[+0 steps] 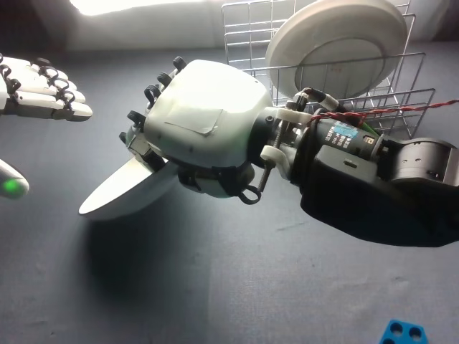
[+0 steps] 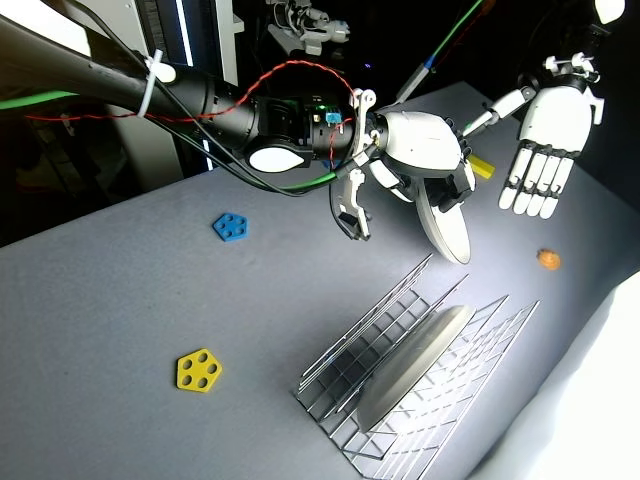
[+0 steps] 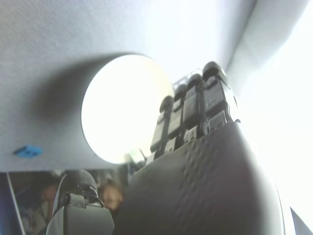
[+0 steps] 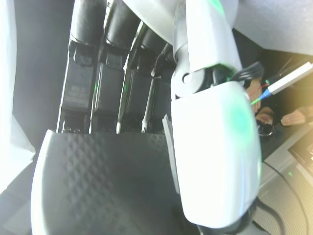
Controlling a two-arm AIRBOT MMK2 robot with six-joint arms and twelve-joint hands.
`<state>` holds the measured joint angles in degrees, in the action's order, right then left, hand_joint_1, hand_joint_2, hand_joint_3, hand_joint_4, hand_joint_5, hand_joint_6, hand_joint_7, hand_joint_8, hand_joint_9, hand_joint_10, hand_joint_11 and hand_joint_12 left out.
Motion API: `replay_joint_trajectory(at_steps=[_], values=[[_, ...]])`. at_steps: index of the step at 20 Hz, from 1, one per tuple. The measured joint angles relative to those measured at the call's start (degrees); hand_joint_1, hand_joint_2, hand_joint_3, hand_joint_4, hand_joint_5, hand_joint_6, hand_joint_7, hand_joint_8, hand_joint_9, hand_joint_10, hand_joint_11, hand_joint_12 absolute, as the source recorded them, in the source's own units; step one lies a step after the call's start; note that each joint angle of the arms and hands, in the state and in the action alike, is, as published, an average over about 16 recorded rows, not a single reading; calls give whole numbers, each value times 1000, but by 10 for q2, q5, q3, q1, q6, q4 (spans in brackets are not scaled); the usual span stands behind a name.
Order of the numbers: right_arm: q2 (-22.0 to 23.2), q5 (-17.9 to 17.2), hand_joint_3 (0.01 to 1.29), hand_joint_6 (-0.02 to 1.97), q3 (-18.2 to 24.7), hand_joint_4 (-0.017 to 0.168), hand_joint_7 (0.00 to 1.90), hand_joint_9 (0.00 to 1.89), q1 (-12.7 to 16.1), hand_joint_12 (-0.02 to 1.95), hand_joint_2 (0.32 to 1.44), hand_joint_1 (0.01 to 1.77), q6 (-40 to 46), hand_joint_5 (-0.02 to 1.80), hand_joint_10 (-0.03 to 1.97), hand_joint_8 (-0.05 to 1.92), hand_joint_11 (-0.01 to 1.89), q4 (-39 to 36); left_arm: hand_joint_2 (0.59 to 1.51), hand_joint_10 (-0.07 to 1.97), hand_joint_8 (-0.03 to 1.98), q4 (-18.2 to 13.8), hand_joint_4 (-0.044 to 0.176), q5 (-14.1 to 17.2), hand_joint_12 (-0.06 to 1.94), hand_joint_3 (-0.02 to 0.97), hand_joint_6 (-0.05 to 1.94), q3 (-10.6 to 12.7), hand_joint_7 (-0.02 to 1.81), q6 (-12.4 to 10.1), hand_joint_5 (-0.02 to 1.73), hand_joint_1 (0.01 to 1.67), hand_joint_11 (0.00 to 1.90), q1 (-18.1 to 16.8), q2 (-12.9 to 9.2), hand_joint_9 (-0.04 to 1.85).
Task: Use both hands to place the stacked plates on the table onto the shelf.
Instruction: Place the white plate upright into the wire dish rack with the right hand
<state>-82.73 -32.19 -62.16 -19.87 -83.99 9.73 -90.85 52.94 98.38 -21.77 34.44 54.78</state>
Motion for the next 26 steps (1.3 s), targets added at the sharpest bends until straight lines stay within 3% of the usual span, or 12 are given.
replay_joint_trajectory(at_steps=[10, 26], values=[[45, 43, 13, 913, 40, -7, 1104, 993, 50, 1145, 981, 1367, -2, 949, 944, 686, 808, 98, 980, -53, -4, -12, 6, -1, 9, 21, 1, 10, 18, 0, 21, 14, 20, 3, 1, 22], [120, 152, 12, 911, 65, -7, 1098, 991, 181, 1144, 980, 1369, -3, 933, 990, 729, 789, 363, 982, -54, -4, -19, 6, -4, 10, 21, 1, 50, 18, -1, 22, 14, 17, 47, 14, 22]])
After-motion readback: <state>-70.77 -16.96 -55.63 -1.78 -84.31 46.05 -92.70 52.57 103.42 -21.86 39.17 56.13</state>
